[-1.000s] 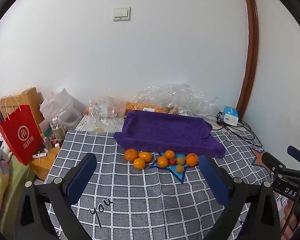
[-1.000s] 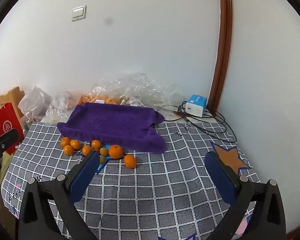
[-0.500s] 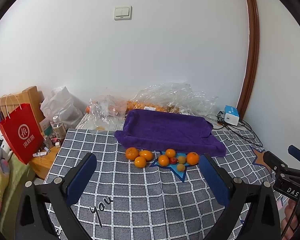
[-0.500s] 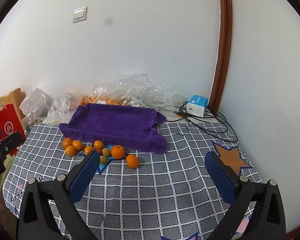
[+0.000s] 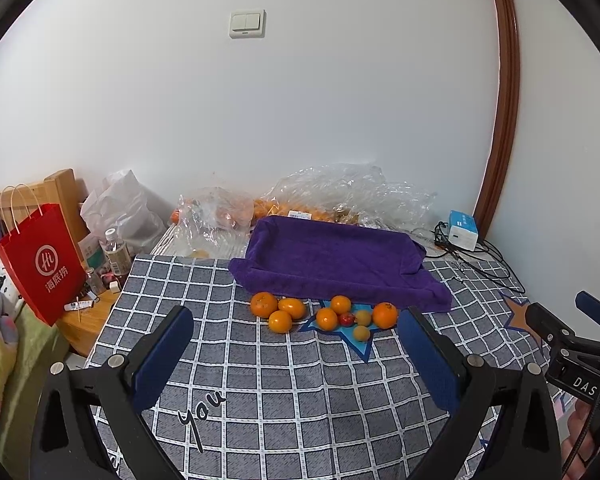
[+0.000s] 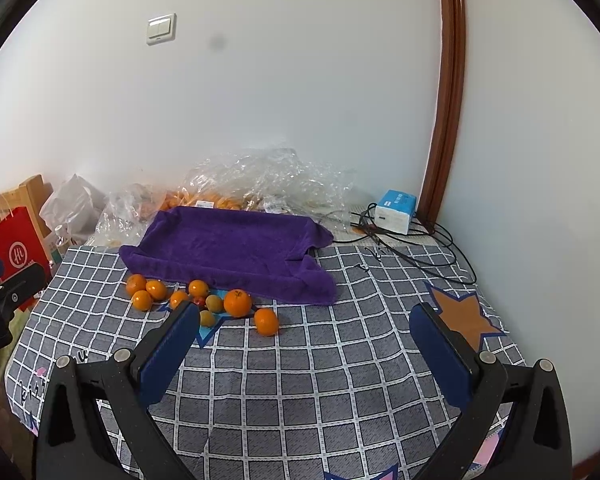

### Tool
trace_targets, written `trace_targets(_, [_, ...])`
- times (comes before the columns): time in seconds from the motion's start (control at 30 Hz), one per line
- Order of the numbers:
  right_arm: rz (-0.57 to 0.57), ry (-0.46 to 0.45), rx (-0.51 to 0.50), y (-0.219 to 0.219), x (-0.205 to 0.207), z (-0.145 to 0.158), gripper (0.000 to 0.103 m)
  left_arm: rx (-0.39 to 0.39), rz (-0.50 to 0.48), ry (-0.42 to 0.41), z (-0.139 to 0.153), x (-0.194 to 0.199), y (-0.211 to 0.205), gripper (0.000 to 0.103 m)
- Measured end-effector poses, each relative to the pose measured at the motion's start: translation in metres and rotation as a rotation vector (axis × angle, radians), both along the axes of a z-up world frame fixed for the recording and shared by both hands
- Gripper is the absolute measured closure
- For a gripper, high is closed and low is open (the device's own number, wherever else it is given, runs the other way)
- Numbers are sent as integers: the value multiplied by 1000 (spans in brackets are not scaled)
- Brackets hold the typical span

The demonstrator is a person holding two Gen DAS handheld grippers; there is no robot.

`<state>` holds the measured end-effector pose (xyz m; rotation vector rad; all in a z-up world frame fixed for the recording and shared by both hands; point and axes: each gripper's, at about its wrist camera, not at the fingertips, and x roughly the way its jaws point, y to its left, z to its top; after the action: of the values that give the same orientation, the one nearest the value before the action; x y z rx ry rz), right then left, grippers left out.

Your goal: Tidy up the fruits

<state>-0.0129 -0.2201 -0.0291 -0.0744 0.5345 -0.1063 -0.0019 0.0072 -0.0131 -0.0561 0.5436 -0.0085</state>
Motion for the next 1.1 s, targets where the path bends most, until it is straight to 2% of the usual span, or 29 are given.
trace_targets(1.1, [6, -9, 8, 6, -7, -2, 0, -13, -8, 0, -3, -2, 4, 0])
